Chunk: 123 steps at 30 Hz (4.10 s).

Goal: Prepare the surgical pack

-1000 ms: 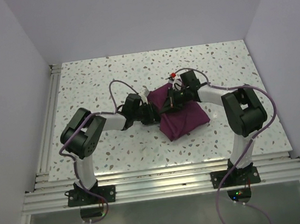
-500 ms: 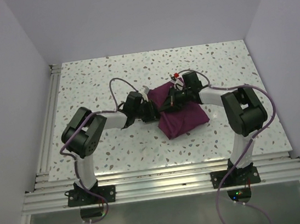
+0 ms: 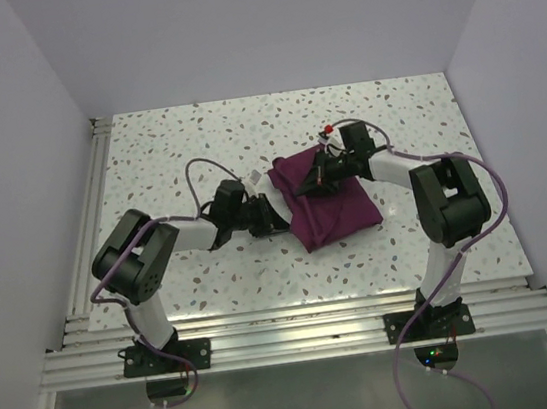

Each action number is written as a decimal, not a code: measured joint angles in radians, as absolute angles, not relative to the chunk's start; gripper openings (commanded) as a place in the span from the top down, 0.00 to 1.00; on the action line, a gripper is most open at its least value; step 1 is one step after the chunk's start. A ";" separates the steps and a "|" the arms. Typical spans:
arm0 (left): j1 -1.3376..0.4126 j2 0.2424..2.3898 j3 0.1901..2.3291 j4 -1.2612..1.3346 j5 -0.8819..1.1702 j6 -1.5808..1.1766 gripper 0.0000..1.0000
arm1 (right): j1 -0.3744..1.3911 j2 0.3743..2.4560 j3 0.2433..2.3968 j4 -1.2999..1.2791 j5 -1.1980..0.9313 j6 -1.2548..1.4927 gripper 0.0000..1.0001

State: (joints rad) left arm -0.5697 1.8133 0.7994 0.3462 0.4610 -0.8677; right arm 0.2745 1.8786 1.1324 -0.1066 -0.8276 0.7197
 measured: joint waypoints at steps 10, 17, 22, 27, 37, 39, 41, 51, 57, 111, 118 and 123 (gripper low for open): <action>-0.538 1.868 0.765 0.546 0.728 -1.041 0.88 | 0.274 1.879 1.169 -0.155 -0.824 0.694 1.00; -0.519 1.967 0.739 0.677 0.804 -1.134 0.88 | 0.274 1.879 1.184 -0.173 -0.821 0.687 1.00; -0.511 2.020 0.746 0.702 0.831 -1.155 0.89 | 0.274 1.879 1.191 -0.185 -0.820 0.679 1.00; -0.511 2.062 0.796 0.700 0.850 -1.159 0.89 | 0.274 1.884 1.202 -0.197 -0.821 0.673 1.00; -0.510 2.159 0.897 0.703 0.876 -1.159 0.89 | 0.274 1.907 1.208 -0.200 -0.831 0.685 1.00; -0.510 2.170 0.914 0.704 0.882 -1.158 0.89 | 0.274 1.907 1.208 -0.199 -0.833 0.690 1.00; -0.510 2.180 0.930 0.702 0.889 -1.158 0.89 | 0.274 1.907 1.208 -0.197 -0.834 0.693 1.00; -0.510 2.199 0.957 0.700 0.914 -1.149 0.89 | 0.310 1.907 1.207 -0.171 -0.848 0.714 1.00; -0.510 2.199 0.958 0.700 0.917 -1.148 0.89 | 0.353 1.911 1.172 -0.070 -0.847 0.796 1.00; -0.500 2.142 0.944 0.587 0.857 -1.117 0.74 | 0.466 1.947 1.196 0.032 -0.768 0.927 0.73; -0.501 2.020 0.892 0.452 0.732 -1.034 0.61 | 0.501 1.906 1.293 -0.167 -0.698 0.789 0.67; -0.506 1.922 0.870 0.320 0.628 -0.961 0.55 | 0.511 1.864 1.322 -0.247 -0.651 0.724 0.62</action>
State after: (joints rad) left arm -0.5064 1.9217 0.8703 0.3202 0.6277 -0.9607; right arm 0.5106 1.8637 1.3224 -0.2466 -0.6506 0.7238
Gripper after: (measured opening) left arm 0.428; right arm 0.354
